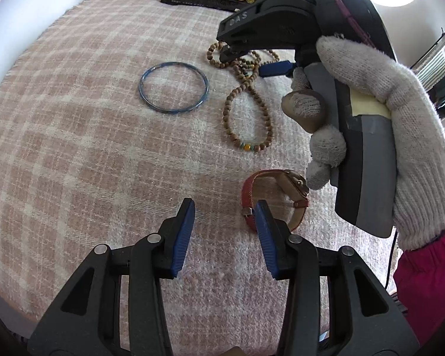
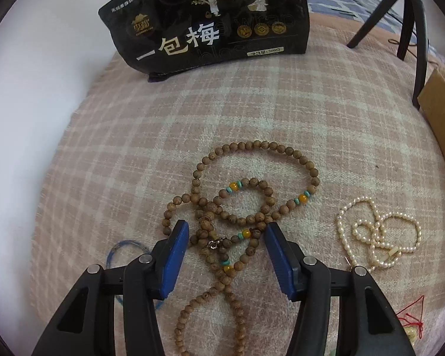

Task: Organize jewelry
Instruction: 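Close left gripper on the red-strap watch while right gripper grasps the brown bead necklace, then carry the watch in left gripper while right gripper carries the beads to the cardboard box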

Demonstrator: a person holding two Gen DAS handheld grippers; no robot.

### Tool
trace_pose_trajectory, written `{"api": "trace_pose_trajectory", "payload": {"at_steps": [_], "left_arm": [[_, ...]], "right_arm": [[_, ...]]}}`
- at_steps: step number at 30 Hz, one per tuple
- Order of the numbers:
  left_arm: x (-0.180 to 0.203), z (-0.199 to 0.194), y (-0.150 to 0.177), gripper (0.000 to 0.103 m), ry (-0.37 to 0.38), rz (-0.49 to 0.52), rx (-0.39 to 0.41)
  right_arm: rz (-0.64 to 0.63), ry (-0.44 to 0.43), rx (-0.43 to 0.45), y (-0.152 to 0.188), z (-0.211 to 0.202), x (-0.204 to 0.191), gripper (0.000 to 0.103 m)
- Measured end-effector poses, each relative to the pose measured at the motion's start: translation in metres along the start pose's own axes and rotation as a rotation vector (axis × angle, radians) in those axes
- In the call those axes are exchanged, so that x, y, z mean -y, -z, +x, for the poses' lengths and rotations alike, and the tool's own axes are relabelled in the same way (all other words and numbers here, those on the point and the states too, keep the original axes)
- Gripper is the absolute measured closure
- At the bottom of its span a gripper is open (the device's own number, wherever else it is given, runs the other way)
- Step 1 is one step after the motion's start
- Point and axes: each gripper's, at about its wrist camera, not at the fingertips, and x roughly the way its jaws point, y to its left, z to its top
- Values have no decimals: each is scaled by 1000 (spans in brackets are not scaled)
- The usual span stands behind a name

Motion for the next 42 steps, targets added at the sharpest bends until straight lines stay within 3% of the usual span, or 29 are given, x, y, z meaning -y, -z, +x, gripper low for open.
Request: {"api": "trace_pose_trajectory", "payload": {"at_steps": [6, 10, 16, 19, 20, 23, 28, 42], "left_arm": [[7, 9, -1, 62, 2, 35, -11], [10, 17, -3, 63, 4, 33, -23], [6, 27, -10, 77, 12, 12, -35], [10, 26, -3, 90, 31, 13, -41], [12, 26, -2, 93, 30, 13, -41], [16, 26, 0, 94, 29, 7, -37], [13, 17, 4, 96, 33, -4, -23], [3, -13, 4, 96, 30, -22, 44]], "right_arm": [[-118, 88, 7, -4, 8, -15, 55], [-123, 92, 8, -6, 10, -14, 64], [-124, 75, 0, -7, 10, -15, 55], [-149, 102, 16, -5, 11, -24, 65], [-148, 100, 21, -6, 10, -25, 75], [-126, 67, 28, -5, 5, -19, 85], [-58, -15, 33, -6, -9, -3, 92], [-65, -66, 162, -4, -85, -2, 92]]}}
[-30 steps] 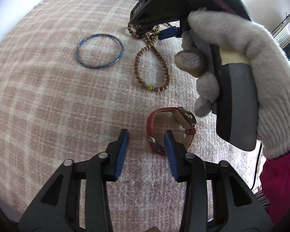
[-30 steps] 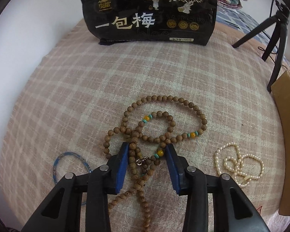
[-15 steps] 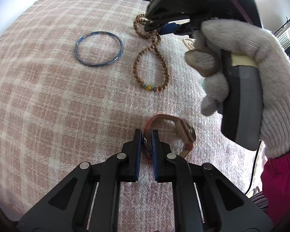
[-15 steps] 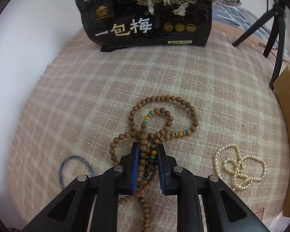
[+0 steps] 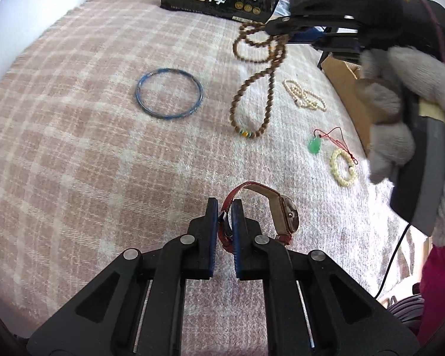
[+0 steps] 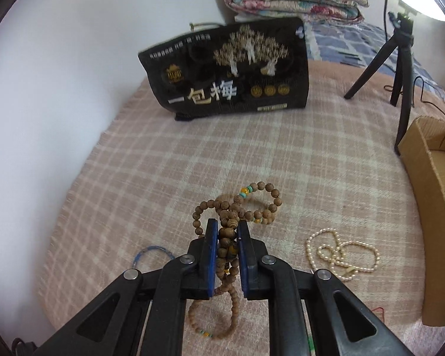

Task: Organize jewelry
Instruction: 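Carry the watch in left gripper while right gripper carries the beads to the cardboard box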

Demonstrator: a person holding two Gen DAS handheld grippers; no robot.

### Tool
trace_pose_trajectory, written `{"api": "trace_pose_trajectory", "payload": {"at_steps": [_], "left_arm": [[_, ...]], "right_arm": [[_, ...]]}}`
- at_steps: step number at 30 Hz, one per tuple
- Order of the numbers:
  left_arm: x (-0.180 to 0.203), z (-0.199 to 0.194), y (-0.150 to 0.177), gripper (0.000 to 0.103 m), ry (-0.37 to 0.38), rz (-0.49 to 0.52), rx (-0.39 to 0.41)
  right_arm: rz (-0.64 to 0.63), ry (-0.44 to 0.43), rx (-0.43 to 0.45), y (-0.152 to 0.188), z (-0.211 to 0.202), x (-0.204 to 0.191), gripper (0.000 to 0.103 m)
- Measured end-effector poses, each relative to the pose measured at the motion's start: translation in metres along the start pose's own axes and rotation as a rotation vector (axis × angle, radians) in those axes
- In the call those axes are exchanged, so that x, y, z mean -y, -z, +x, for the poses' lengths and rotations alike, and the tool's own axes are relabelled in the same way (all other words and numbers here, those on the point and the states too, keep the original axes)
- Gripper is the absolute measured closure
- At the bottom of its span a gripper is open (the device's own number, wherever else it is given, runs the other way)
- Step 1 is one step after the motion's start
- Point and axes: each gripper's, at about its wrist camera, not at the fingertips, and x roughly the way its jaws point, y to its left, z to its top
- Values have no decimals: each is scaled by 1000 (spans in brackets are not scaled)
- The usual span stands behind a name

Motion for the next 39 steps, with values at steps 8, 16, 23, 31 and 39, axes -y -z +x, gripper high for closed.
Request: {"api": "trace_pose_trajectory", "payload": {"at_steps": [8, 16, 23, 31, 39], "left_arm": [[7, -18, 2, 96, 12, 16, 41], [30, -34, -4, 96, 41, 48, 82], [57, -47, -18, 96, 93, 81, 111], [91, -46, -39, 96, 121, 117, 125], [133, -36, -75, 96, 131, 180, 138]], "right_arm": [[1, -8, 92, -2, -57, 14, 92], [29, 12, 167, 4, -109, 46, 92], [62, 40, 242, 8, -154, 77, 92], [114, 78, 284, 18, -184, 117, 92], [159, 132, 302, 32, -202, 159, 92]]}}
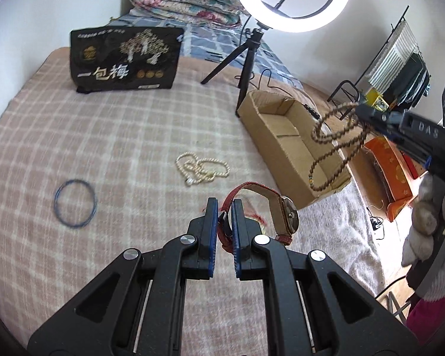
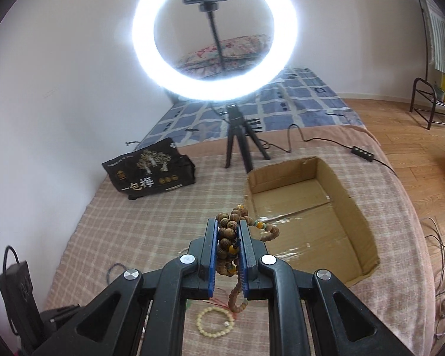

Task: Organize jewelry
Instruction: 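Carry the watch in left gripper while right gripper carries the beads to the cardboard box, then open left gripper over the box while right gripper releases the beads into it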

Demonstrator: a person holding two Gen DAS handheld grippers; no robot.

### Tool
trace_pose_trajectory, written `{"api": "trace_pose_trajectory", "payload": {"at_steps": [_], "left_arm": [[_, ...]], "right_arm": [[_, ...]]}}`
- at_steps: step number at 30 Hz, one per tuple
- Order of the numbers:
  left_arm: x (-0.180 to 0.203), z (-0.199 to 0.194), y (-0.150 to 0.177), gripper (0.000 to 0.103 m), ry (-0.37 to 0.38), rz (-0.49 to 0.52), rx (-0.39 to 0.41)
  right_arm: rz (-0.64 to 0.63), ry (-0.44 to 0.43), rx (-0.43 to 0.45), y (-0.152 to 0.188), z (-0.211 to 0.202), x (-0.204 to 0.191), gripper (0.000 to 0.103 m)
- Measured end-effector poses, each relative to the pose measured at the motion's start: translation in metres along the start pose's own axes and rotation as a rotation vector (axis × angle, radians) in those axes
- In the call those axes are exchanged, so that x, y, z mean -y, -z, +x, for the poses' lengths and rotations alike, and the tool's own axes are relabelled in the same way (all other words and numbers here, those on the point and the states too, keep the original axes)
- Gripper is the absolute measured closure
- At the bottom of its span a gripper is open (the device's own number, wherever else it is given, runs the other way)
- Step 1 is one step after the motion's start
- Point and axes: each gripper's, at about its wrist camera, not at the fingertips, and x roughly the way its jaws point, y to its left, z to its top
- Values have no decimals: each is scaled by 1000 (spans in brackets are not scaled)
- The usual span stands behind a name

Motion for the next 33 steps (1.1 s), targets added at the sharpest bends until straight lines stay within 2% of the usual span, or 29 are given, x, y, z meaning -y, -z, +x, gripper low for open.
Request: {"api": "trace_pose_trajectory", "payload": {"at_steps": [8, 15, 23, 31, 33], "left_arm": [[40, 37, -44, 96, 13, 59, 8], [73, 73, -72, 96, 72, 68, -3], [98, 108, -88, 96, 84, 67, -12], [99, 131, -89, 96, 77, 46, -47], [98, 136, -89, 95, 82, 35, -57]], "right_arm": [[65, 45, 7, -3, 2, 47, 92], [135, 63, -1, -3, 11, 80, 92], [180, 86, -25, 1, 22, 105, 92], [181, 106, -64, 6, 34, 113, 92], [188, 111, -66, 7, 34, 116, 89]]}}
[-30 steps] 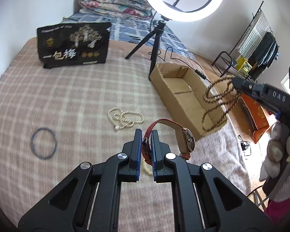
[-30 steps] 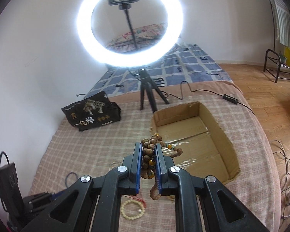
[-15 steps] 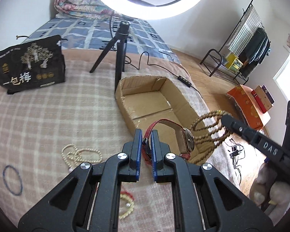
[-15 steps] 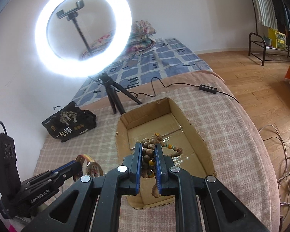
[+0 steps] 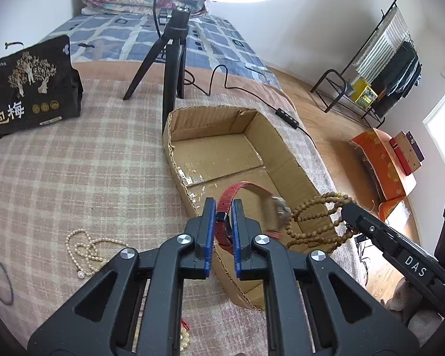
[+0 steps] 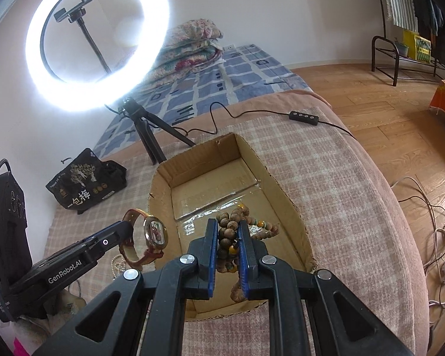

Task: Organize jewelry
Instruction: 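Open left gripper over the box while right gripper releases the beads into it, then move left tool to the blue bangle while right tool approaches the pearl necklace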

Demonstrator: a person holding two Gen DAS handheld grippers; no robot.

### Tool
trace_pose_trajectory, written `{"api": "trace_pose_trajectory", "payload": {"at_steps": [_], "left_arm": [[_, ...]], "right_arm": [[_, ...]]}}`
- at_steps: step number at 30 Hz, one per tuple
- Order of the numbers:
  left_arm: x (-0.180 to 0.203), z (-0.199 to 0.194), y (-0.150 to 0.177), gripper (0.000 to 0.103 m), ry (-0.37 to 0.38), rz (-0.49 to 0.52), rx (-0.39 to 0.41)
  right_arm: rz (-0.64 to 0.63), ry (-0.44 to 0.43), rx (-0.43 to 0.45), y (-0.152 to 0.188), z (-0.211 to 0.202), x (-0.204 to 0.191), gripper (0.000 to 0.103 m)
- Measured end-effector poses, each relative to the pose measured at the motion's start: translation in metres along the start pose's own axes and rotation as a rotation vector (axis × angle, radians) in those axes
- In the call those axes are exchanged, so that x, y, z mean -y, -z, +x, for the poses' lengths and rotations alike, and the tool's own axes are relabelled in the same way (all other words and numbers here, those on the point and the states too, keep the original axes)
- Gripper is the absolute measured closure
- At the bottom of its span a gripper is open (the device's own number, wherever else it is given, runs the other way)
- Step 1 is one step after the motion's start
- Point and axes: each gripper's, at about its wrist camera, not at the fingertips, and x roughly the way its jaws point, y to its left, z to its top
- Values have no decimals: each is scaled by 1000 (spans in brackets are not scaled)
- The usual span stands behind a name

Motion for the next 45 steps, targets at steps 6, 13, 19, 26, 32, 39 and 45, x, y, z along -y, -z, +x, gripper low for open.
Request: {"api": "trace_pose_trajectory", "payload": {"at_steps": [6, 13, 19, 26, 32, 39, 45], "left_arm": [[1, -8, -1, 57, -6, 26, 45], [-8, -23, -3, 57, -33, 41, 65], [-21, -45, -4, 57, -61, 45, 91], [-38, -79, -3, 57, -107, 78, 143], [-65, -107, 2, 57, -162, 104, 196], [-96, -136, 13, 57, -258, 151, 221], [-125, -154, 18, 57, -255, 114, 209]], "right_arm": [[14, 23, 15, -1, -4, 4, 62], [11, 27, 9, 0, -5, 1, 60], [-8, 19, 22, 0, -14, -12, 59], [-59, -8, 38, 4, -24, -37, 56], [-102, -37, 49, 11, -28, -58, 51], [-164, -76, 32, 20, -20, -87, 47], [-221, -125, -26, 30, -2, -118, 47]]}}
